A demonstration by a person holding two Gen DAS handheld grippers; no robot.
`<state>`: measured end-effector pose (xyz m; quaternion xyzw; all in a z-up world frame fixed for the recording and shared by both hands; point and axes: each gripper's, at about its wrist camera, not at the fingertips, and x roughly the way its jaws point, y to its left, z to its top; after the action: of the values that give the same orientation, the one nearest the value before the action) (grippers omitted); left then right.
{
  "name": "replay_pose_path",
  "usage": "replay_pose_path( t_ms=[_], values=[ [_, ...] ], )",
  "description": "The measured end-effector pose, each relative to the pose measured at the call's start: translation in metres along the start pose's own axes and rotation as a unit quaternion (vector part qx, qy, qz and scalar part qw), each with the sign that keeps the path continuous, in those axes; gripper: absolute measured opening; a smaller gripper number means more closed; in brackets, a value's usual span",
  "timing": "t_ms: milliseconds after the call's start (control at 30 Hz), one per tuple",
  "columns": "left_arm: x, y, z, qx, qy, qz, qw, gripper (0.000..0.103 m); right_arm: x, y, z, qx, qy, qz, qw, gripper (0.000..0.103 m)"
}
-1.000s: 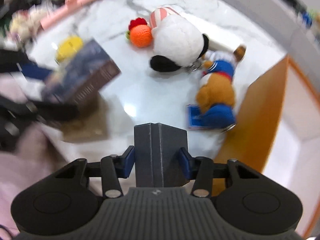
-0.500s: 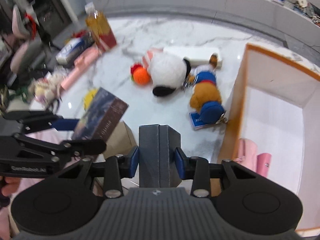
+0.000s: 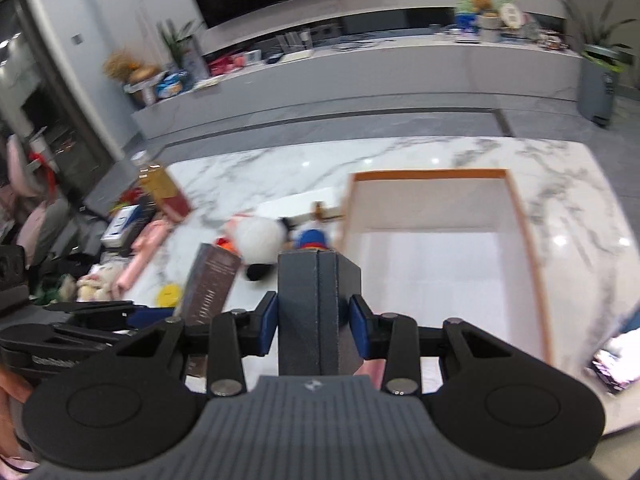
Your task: Organize objects
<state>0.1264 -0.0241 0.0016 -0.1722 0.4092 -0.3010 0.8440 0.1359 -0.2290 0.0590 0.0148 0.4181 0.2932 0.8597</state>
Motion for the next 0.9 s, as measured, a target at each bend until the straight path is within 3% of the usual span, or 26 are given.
replay_pose_path(
  t_ms=[200,367,700,900],
  values=[
    [0.053,-0.013,0.006,-0.021,0.035,-0.026,0.9988,0.066,0.013,-0.052,-0.005,0.051,0.020,-0.025,0.998,0.040],
    [0.094,-0.020,0.010,-0.032,0.065,-0.028,0.9970,0.066,0.035,-0.087,-0.014,0.094,0.042,-0.017,0.994,0.040],
    [0.122,-0.013,0.015,-0.046,0.069,0.005,0.9966,0.066,0.094,-0.119,-0.029,0.146,0.116,0.018,0.982,0.040],
    [0.123,-0.006,0.016,-0.058,0.065,0.000,0.9962,0.066,0.118,-0.125,-0.035,0.150,0.147,0.027,0.977,0.040]
  ],
)
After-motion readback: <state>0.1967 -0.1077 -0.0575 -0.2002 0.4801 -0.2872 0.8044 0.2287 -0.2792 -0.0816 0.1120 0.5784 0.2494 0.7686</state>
